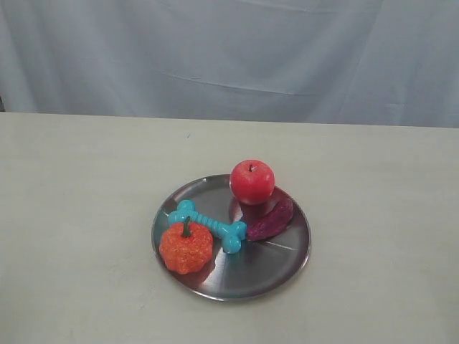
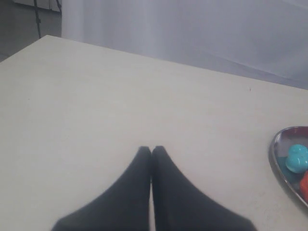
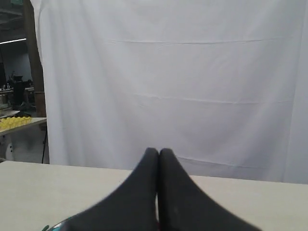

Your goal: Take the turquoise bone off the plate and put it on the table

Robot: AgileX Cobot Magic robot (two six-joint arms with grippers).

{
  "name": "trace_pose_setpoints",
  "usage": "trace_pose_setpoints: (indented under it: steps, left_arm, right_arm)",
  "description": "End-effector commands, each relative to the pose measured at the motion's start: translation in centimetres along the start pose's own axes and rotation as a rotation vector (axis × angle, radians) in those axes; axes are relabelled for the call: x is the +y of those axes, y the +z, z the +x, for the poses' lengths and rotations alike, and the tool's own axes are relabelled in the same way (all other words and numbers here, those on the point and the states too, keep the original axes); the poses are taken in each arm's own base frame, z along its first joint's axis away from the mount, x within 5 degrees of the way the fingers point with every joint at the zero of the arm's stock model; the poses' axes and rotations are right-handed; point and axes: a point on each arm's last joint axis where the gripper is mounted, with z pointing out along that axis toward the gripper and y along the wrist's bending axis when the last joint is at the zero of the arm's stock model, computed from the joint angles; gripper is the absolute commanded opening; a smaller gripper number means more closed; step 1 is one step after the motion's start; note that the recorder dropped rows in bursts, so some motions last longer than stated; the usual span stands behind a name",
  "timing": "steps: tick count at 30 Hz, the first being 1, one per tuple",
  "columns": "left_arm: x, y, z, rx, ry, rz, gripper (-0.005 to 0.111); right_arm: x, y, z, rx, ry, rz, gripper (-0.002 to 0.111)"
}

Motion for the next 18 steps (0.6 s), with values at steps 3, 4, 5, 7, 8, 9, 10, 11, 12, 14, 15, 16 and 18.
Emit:
trace_pose_setpoints:
  steps: [3,4,5,7,8,9,10,11,12,14,15,16,18]
  left_arm:
    - [0.0,0.0,0.0,-0.005,0.003,-0.006,0.000]
    - [0.0,0.0,0.0,-0.005,0.003,-0.006,0.000]
    - [0.0,0.0,0.0,-0.005,0.003,-0.006,0.000]
    - [0.0,0.0,0.0,-0.005,0.003,-0.006,0.000]
    - [0.0,0.0,0.0,-0.005,0.003,-0.006,0.000]
    - [0.0,0.0,0.0,-0.005,0.003,-0.006,0.000]
    - [0.0,0.0,0.0,-0.005,0.003,-0.006,0.000]
    - [0.0,0.0,0.0,-0.005,0.003,-0.006,0.000]
    - [0.0,0.0,0.0,-0.005,0.003,-0.006,0.000]
    - [0.0,0.0,0.0,-0.005,0.003,-0.006,0.000]
    - [0.0,0.0,0.0,-0.005,0.003,-0.006,0.000]
    - [0.0,0.0,0.0,-0.005,0.003,-0.006,0.000]
    - [0.0,0.0,0.0,-0.005,0.003,-0.006,0.000]
  right_arm:
    - [-0.1,0.0,0.6,0.123,0.055,0.027,-0.001]
    - [-0.1,0.1,0.4,0.153,0.049,0.032,-0.001]
    - [-0.1,0.3,0.1,0.182,0.040,0.036,-0.001]
    - [0.0,0.8,-0.3,0.237,0.026,0.044,-0.001]
    - [0.0,1.1,-0.6,0.272,0.024,0.049,-0.001]
    - [0.1,1.7,-1.4,0.334,0.024,0.059,-0.001]
    - [0.1,2.0,-1.8,0.368,0.024,0.065,-0.001]
    - [0.2,2.3,-2.1,0.402,0.026,0.070,-0.001]
    - [0.3,2.7,-2.5,0.454,0.045,0.077,-0.001]
    - [0.5,3.5,-3.1,0.559,0.070,0.085,-0.001]
    - [0.6,3.9,-3.6,0.615,0.059,0.079,-0.001]
    - [0.7,4.3,-3.7,0.662,0.038,0.074,-0.001]
    - [0.9,5.2,-4.2,0.749,-0.004,0.053,-0.001]
